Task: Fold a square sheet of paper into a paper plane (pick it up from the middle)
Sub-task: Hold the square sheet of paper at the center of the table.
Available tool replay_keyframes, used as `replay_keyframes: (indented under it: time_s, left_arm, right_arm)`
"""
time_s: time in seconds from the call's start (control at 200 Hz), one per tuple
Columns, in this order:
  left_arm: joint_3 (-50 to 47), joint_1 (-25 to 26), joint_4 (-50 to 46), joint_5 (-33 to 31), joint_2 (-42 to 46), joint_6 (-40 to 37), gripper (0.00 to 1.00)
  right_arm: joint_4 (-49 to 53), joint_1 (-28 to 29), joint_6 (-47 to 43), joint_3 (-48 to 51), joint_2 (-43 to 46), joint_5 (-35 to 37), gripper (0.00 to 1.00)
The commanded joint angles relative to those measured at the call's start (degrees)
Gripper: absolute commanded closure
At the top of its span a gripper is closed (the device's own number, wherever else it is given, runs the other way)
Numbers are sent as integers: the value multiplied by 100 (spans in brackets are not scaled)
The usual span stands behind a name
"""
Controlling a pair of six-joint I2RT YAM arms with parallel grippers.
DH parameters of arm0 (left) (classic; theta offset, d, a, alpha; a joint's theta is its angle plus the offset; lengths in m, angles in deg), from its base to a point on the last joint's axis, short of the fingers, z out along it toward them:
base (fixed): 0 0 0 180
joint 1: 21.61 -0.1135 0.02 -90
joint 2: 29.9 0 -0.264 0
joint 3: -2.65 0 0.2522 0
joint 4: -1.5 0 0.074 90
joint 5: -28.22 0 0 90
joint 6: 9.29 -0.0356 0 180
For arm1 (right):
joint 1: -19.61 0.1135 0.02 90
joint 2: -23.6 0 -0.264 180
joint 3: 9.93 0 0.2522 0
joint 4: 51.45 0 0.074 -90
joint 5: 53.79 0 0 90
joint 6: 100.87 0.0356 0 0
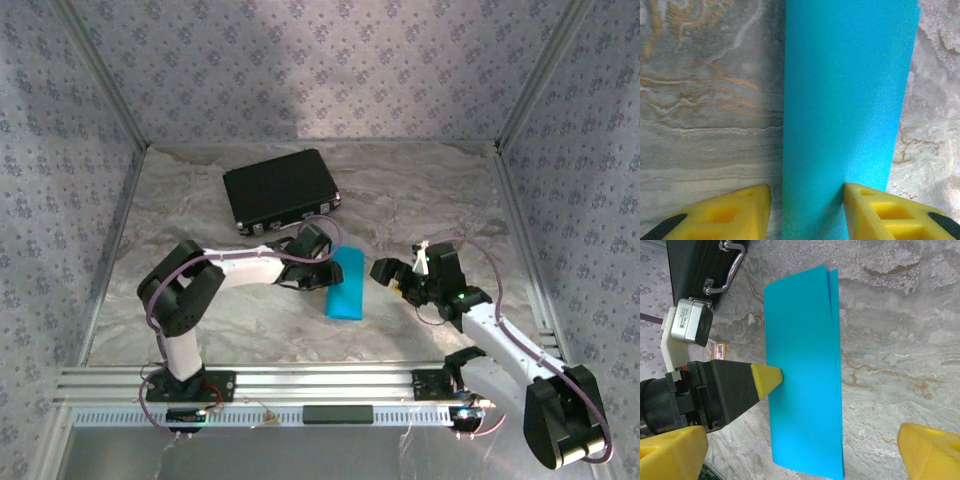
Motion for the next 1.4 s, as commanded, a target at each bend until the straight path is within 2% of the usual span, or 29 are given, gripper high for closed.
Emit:
replay_keyframes:
  time_s: [0.0, 0.325, 0.585, 0.745, 0.919, 1.074, 1.294, 1.394]
  left_arm:
    - [146, -99, -575, -358, -83, -258, 57]
    - [391, -108, -742, -127, -282, -647, 57]
    - [578, -70, -821, 72, -348, -938, 53]
    - [725, -7, -855, 186, -406, -1120, 52]
    - [904, 56, -1006, 175, -515, -1267, 52]
    - [941, 85, -1006, 223, -542, -1340, 51]
    - [951, 110, -959, 192, -552, -1230, 51]
    - [950, 103, -919, 200, -550, -1190, 51]
  right_arm:
    - [-8, 45, -112, -192, -43, 79, 1]
    - [25, 61, -116, -195, -62, 109, 1]
    - [21, 76, -144, -198, -107, 87, 1]
    - [-74, 92, -135, -202, -255, -2, 6]
    - [-188, 123, -125, -256, -545, -192, 22]
    - [-264, 223, -212, -441, -1030, -436, 48]
    - [-452, 501, -255, -736, -1866, -492, 76]
    - [-558, 596, -263, -839, -2191, -477, 78]
